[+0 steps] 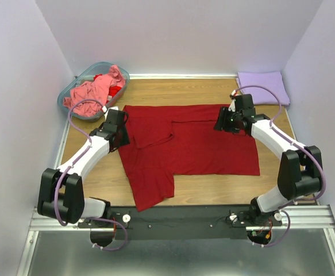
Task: Fold and stack the t-shirts
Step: Fold the tshirt
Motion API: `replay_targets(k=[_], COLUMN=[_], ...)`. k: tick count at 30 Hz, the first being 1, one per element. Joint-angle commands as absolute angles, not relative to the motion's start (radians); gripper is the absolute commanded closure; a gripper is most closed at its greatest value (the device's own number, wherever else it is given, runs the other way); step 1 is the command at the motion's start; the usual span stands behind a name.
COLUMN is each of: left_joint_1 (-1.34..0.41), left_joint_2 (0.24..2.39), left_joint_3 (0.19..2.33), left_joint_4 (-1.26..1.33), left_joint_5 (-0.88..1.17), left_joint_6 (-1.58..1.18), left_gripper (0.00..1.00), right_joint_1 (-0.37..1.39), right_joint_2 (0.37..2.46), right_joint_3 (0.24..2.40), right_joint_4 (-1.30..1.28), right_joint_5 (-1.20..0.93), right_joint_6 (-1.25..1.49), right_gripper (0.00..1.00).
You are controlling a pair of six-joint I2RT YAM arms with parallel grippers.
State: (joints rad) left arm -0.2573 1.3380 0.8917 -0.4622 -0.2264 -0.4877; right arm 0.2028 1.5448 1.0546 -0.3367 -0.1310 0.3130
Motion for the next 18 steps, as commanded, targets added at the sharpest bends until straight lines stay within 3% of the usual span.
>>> replay_targets(k=[1, 18], left_joint_1=[-0.259, -0.259], left_joint_2=[1.302, 1.888], left_joint_3=[0.853, 1.356], left_joint_4=[-0.416, -0.351], left_joint_5=[-0.215, -0.161], left_joint_6=[-0.526, -0.462], left_gripper=[0.49, 0.5], right_joint_1=[0.201, 0.161], right_joint_2=[1.568, 1.919], right_joint_3=[1.043, 1.337], right_joint_4=[-0.365, -0.307], right_joint_5=[-0.098, 0.083], right_joint_6=[0.308, 0.281], right_gripper=[0.39, 0.42])
